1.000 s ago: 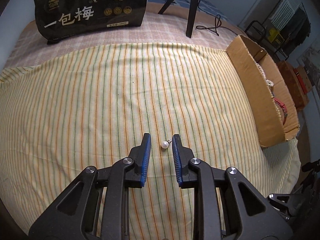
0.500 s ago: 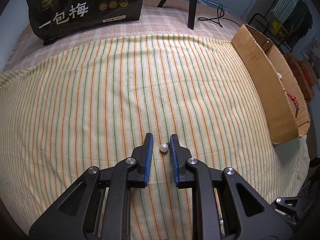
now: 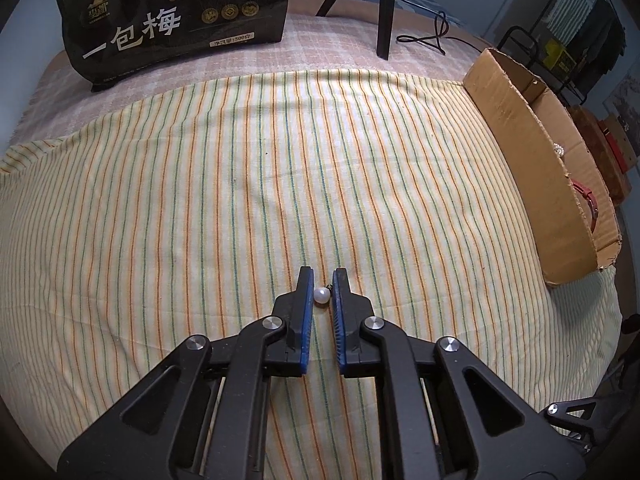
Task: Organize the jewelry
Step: 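Close the left tool on one pearl earring while the right tool closes on the other, then carry the earring in the left tool into the box while the right tool carries its earring there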
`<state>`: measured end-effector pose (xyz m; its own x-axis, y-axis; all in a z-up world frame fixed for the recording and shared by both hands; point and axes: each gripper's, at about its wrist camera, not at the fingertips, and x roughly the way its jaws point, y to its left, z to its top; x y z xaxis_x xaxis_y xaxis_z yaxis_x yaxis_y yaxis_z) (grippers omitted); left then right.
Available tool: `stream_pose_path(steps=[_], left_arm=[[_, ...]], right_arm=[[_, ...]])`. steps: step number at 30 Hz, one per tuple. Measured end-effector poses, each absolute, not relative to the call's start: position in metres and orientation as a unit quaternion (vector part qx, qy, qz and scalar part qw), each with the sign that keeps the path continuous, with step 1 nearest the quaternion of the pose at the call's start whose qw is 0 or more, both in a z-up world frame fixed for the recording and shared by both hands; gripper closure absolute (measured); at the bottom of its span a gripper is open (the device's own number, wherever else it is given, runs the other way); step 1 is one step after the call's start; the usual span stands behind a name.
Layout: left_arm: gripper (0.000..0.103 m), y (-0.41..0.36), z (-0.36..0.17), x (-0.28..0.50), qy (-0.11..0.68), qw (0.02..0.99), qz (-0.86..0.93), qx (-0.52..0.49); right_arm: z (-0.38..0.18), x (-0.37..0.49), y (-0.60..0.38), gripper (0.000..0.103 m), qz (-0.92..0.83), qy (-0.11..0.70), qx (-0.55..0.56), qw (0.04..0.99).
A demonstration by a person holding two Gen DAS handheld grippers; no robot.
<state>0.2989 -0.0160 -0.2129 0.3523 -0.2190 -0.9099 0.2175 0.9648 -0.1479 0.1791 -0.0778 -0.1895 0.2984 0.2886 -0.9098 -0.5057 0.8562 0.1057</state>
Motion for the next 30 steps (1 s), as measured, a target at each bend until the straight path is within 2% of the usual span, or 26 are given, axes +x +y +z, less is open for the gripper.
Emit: stream_pose_path(steps=[16, 30], left_arm=[[0.095, -0.011, -0.159, 0.285, 0.506, 0.849, -0.149, -0.038], [0.095, -0.045, -0.114, 0.286, 0.456, 0.869, -0.187, -0.046]], right_arm=[[-0.151, 0.177, -0.126, 0.097, 0.235, 0.499, -0.072, 0.831], [-0.113, 0.19, -0.19, 0.097, 0.185, 0.461, -0.037, 0.867]])
